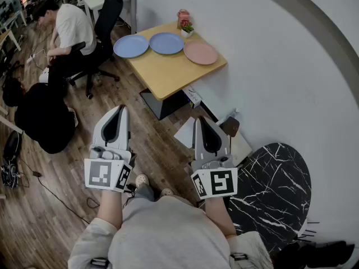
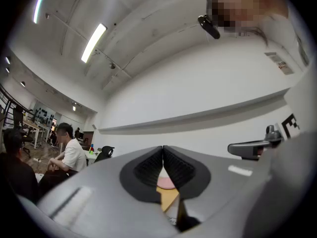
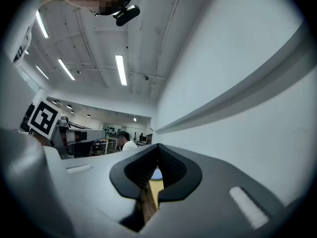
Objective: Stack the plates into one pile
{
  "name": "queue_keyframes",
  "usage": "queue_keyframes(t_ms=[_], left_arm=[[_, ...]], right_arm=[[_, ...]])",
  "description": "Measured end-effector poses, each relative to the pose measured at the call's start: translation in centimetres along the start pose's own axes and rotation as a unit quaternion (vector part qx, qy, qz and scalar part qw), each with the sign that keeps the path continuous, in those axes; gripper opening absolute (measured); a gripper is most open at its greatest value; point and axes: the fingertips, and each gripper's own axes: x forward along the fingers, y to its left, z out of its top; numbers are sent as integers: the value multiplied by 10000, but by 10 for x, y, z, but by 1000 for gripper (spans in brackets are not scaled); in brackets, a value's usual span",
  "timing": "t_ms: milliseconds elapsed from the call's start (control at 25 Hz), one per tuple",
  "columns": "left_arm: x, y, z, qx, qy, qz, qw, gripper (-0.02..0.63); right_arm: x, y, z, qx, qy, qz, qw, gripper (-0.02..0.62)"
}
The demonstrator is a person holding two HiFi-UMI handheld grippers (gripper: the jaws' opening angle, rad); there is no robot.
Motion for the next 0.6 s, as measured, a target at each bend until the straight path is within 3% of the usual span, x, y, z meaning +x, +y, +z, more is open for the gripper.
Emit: queue_keyframes(t_ms=[600], left_arm=[[8,29,3,110,-54,-87,9999,60]], right_arm=[[23,15,2,11,-89,-156,9998,3]])
